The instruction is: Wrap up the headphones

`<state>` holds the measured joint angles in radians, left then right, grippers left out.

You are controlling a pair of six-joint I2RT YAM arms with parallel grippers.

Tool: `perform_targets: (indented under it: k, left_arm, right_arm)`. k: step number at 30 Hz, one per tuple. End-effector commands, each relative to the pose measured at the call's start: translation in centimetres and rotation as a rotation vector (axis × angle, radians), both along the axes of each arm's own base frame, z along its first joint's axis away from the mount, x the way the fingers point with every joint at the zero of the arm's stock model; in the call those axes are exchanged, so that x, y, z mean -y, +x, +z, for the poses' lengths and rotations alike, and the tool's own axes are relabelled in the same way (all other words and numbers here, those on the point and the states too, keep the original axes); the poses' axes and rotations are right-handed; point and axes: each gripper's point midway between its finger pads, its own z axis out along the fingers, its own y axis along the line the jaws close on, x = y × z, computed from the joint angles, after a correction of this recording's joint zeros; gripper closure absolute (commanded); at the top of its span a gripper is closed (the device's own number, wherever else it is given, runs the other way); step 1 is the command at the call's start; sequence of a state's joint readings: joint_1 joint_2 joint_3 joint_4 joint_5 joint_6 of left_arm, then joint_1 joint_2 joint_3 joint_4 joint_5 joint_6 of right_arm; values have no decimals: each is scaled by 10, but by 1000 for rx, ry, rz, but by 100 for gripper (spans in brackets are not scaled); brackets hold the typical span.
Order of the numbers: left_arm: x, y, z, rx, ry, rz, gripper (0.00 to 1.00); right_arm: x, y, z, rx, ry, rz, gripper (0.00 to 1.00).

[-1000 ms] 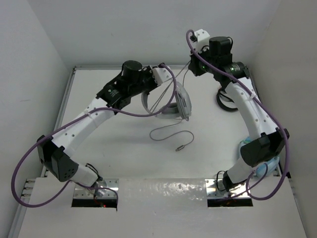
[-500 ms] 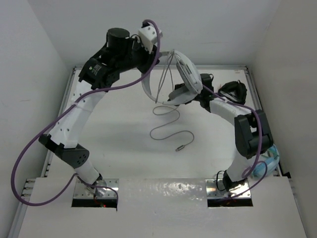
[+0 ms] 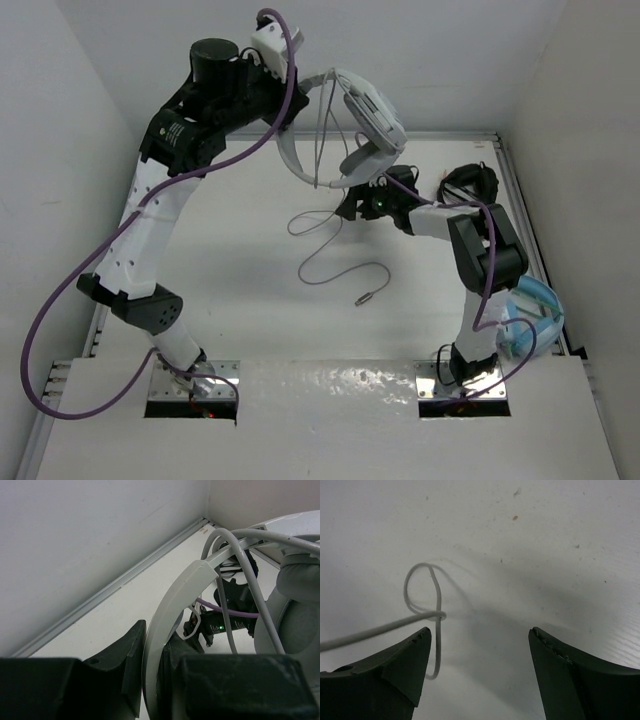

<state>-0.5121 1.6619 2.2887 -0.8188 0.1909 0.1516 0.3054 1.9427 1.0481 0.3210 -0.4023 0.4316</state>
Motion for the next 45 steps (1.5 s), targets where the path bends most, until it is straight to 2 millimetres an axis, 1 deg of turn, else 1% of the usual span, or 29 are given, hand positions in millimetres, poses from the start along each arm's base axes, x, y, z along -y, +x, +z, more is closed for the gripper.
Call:
perform_targets:
  k: [1,3,7,8,9,10,11,12,14,16,17,18,20,22,23,24,28,30,31,33,34,35,37,38,40,42,43,44,45]
  left_arm:
    - [-6,-2,56,116,-142,30,100]
    - [-7,1,56,114,-147,39,100]
    - [-11,5,57,102,-171,59,100]
    - [-12,6,58,100,-181,65,100]
    - [-16,8,61,102,-192,77,100]
    - [-19,9,62,96,-207,86,100]
    - [-21,10,64,81,-239,98,100]
    - [-29,15,66,78,-255,121,100]
    - [-41,23,67,49,-306,171,100]
    - [-67,39,65,41,-338,265,100]
    - [-86,50,66,63,-336,349,100]
    - [-94,57,61,76,-311,390,100]
    - [-118,71,63,118,-298,494,100]
    - [-133,86,58,126,-291,545,100]
    - [-148,94,61,151,-302,579,100]
    - [-153,103,59,157,-307,595,100]
    - [-178,129,66,240,-287,668,100]
    - [-183,141,59,266,-244,699,100]
    - [-190,144,64,310,-222,726,100]
    - [-197,157,49,330,-135,760,100]
    - [-204,160,51,364,-117,796,100]
    - [-207,167,39,359,-76,810,100]
    - [-209,172,34,393,1,809,100]
    - [-208,177,20,377,47,803,100]
    - [-203,181,6,363,98,777,100]
    - [-198,185,-20,337,188,750,100]
    - [-191,181,-25,333,212,730,100]
    - [-185,180,-35,316,242,702,100]
    - [-172,178,-59,263,275,628,100]
  right_arm:
    - [-33,23,49,173,85,9,23]
    - [-43,28,57,195,129,-1,23]
    - [-62,40,53,201,142,-53,26]
    - [-63,45,44,187,141,-73,28]
    - [-67,52,48,183,164,-95,37]
    - [-66,57,35,158,161,-123,46]
    - [-68,61,35,157,176,-135,58]
    - [-71,65,39,150,203,-146,82]
    - [-78,62,40,145,215,-129,100]
    - [-91,45,40,154,177,-64,100]
    - [-92,31,42,170,136,-21,100]
    - [-101,14,42,174,120,22,100]
    - [-102,-17,48,200,91,81,100]
    - [-114,-45,51,210,86,151,100]
    - [-113,-64,42,194,67,187,100]
    - [-117,-76,51,209,74,214,100]
    - [-120,-113,45,192,17,317,100]
    - [-127,-129,48,201,-10,370,100]
    - [-127,-137,54,205,-19,395,100]
    - [-129,-147,64,225,-16,421,100]
    - [-124,-152,75,242,-3,418,100]
    - [-122,-154,82,258,3,415,100]
    - [-115,-156,103,310,-3,403,100]
    - [-113,-156,109,325,-9,401,100]
    - [-106,-152,130,377,-33,378,100]
    - [-100,-148,145,412,-57,356,100]
    - [-96,-141,167,469,-70,324,100]
    - [-93,-135,174,482,-94,305,100]
    - [-85,-133,170,456,-154,295,100]
